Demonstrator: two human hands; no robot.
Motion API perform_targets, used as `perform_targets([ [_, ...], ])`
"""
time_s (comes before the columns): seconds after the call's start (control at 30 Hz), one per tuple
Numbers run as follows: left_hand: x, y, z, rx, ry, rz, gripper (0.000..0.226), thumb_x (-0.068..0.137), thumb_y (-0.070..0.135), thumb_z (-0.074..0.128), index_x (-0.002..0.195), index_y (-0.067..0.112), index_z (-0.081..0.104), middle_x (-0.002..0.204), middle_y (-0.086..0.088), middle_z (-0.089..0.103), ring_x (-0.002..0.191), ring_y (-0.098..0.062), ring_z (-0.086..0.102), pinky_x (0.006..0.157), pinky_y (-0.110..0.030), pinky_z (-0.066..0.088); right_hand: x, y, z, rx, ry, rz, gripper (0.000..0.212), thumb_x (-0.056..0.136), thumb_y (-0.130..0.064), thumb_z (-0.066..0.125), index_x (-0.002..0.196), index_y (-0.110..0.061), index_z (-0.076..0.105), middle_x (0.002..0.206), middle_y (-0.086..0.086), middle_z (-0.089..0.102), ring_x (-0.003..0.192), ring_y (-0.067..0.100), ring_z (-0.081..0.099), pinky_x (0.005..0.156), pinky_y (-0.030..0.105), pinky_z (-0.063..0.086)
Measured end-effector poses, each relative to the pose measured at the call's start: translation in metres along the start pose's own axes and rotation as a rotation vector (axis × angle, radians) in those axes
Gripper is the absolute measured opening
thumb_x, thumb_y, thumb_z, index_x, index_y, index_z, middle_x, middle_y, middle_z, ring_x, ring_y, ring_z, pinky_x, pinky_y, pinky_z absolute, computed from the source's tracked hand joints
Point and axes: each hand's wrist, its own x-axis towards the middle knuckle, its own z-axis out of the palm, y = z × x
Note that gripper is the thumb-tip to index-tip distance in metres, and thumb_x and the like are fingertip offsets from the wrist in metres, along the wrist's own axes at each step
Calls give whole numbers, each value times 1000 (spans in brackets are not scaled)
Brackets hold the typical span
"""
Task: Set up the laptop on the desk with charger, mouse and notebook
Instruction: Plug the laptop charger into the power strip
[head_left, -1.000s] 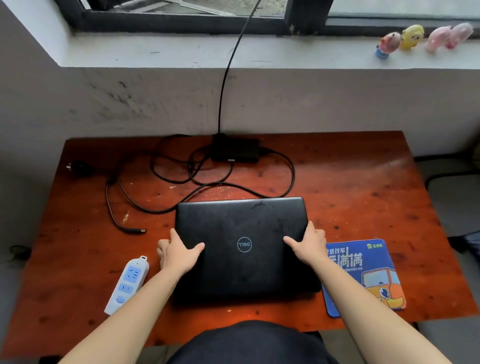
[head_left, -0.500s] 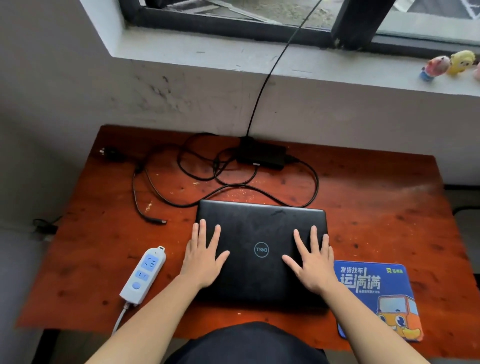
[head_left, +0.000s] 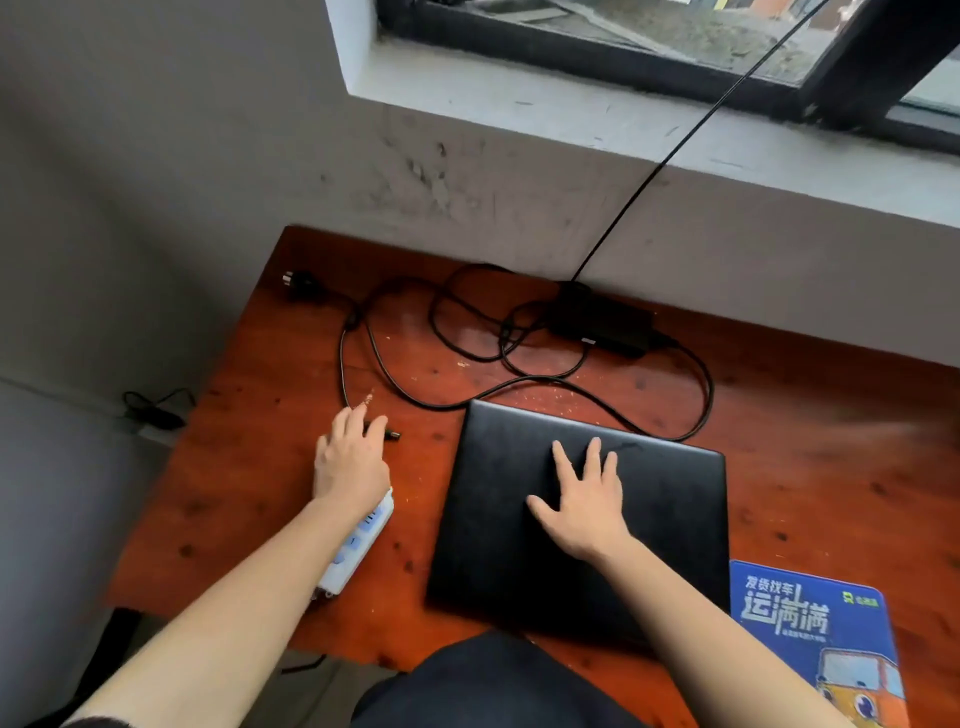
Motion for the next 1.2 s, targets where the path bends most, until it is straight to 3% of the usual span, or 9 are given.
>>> perform_targets([
  [0.17,18,-16,0,122,52,76,48,95,16,52,142,21,49,150,-7,45,141,-26,35,104,-42,38,0,-25,4,65,-3,26,126,67,-93,41,154,-29,-23,157,19,-37,145,43,-30,118,61,-8],
  [0.27,28,-19,0,55,136,197,26,91,13,65,116,12,72,118,-11,68,114,-34,56,85,-46,46,8,-46,2,58,-69,-87,146,47,-99,49,148,-36,-35,152,12,-48,139,41,-43,112,66,-16],
  [0.33,33,-17,1,25,198,308,17,85,13,74,102,11,77,100,-9,71,99,-35,61,75,-44,46,13,-57,1,11,-173,-107,158,36,-101,54,142,-35,-42,145,12,-55,132,41,-51,107,70,-20],
  [0.43,38,-6,4,-30,218,465,17,84,16,76,101,14,76,94,-6,68,92,-31,61,74,-43,48,18,-64,1,-90,-275,-78,168,28,-99,61,135,-31,-50,134,15,-64,123,45,-58,102,73,-24],
  [0.53,41,8,10,-145,226,482,18,85,15,74,103,13,74,93,-5,65,88,-30,60,77,-46,51,20,-63,1,-86,-289,-63,168,25,-100,59,134,-33,-52,134,13,-65,121,43,-60,103,73,-25],
  [0.8,47,22,12,-265,184,518,19,89,9,70,107,7,73,94,-10,63,86,-29,58,66,-40,55,11,-53,5,-97,-199,-115,158,30,-107,47,144,-38,-39,144,8,-57,130,38,-54,109,69,-22],
  [1.07,57,23,0,-169,149,658,20,88,1,65,106,4,72,97,-12,63,88,-33,59,69,-40,51,9,-57,-1,-119,-211,-105,157,33,-106,48,143,-37,-41,143,9,-58,129,37,-55,109,68,-23],
  [1.2,64,25,-2,-84,116,685,28,97,6,53,121,9,66,110,-10,60,97,-28,55,77,-39,47,9,-57,-2,-126,-215,-103,158,33,-106,48,143,-37,-42,142,9,-59,129,38,-55,109,68,-23],
])
